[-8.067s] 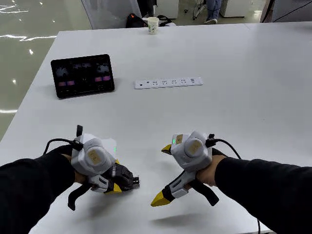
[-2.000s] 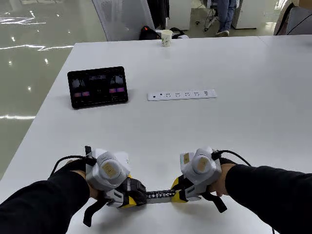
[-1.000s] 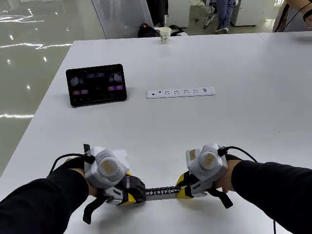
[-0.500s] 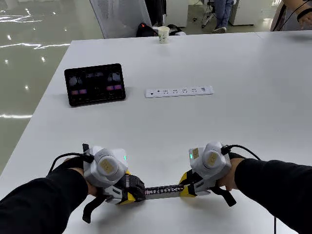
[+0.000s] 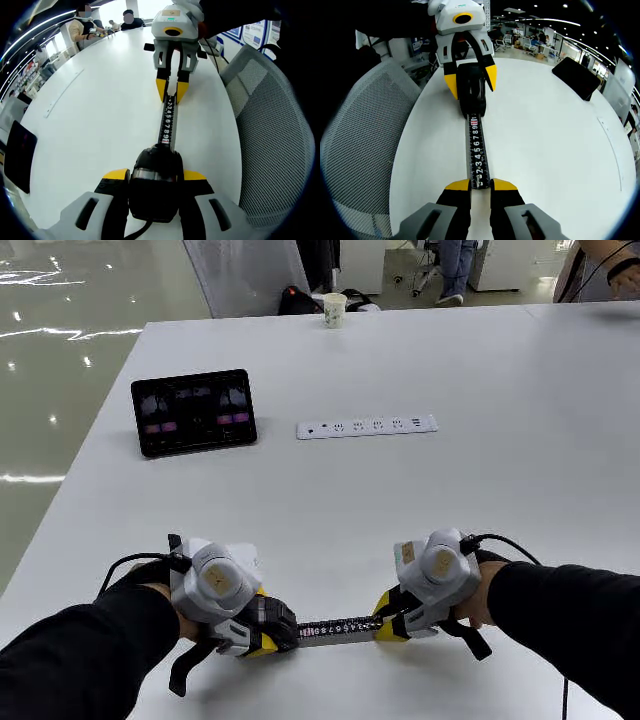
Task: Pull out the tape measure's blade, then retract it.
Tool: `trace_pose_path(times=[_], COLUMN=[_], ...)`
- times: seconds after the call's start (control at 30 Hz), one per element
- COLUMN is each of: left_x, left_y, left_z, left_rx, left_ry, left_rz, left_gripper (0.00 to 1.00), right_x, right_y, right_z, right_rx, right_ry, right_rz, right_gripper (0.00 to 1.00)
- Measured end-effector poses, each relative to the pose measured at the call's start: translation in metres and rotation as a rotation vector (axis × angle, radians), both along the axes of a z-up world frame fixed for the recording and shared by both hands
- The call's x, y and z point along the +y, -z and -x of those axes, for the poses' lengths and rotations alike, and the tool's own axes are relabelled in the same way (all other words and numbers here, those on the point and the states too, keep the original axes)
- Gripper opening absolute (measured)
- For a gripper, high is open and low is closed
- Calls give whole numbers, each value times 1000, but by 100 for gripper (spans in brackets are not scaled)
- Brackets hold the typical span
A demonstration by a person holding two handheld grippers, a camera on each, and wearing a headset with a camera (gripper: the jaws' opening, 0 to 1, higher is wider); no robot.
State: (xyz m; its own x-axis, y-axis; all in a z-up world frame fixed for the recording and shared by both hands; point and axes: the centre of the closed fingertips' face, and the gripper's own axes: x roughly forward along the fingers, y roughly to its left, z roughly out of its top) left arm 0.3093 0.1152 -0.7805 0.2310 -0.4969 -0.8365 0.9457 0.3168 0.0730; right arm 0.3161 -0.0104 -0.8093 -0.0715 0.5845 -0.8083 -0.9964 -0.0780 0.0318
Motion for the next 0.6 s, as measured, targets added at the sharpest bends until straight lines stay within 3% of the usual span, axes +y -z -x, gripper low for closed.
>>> trace_pose_path(times=[0.6], left_x=[1], left_y=[0], left_z=[1], left_rx=[-1], left_ry=[-6], left_rz=[1], left_gripper=[33], right_x=[-12], right_y=[0], right_z=[-2], right_rx=[2], right_ry=[10], right_rz=[6], right_gripper=[11])
